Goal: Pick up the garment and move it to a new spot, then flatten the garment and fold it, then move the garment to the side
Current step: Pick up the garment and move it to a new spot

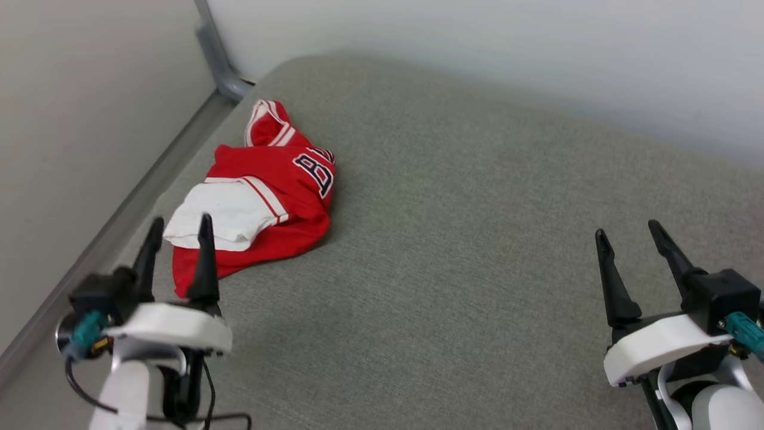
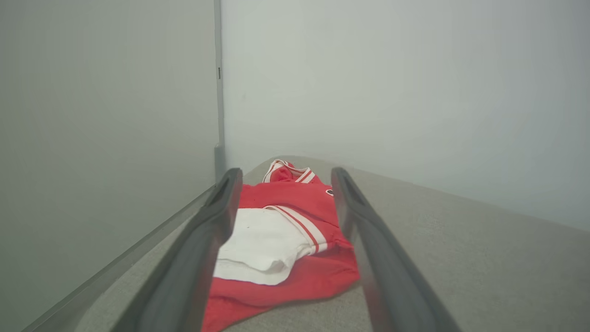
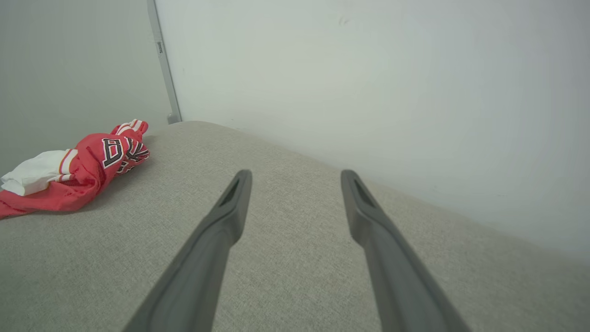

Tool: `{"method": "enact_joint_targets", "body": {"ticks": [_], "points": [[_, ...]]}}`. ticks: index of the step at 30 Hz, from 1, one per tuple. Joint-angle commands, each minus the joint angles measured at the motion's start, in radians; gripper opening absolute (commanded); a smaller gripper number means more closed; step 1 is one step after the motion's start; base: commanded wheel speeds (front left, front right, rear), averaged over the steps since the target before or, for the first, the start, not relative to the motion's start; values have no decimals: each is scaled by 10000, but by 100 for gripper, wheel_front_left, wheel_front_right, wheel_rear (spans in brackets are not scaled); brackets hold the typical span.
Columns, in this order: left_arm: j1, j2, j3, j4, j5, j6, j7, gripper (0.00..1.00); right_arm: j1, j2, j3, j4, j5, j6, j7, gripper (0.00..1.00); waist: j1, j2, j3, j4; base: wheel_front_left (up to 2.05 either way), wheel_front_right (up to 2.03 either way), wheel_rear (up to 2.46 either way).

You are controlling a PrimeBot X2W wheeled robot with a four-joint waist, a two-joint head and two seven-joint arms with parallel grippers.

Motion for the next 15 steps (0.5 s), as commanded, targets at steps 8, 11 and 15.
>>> {"method": "enact_joint_targets", "body": {"ticks": [8, 11, 15], "points": [[-3168, 1846, -826, 1320, -2558, -27, 1810, 100, -893, -16, 8, -977, -921, -7, 631, 100, 0, 0, 2173, -886, 0, 0, 0], [-4132, 2680, -1268, 1957, -3633, -15, 3119, 100, -1138, -16, 67, -1251, -1063, -7, 759, 100, 0, 0, 2753, -1168, 0, 0, 0], [-4867, 3452, -1716, 2654, -4685, -17, 4584, 100, -1323, -16, 100, -1416, -1138, -7, 811, 100, 0, 0, 3291, -1433, 0, 0, 0]]}}
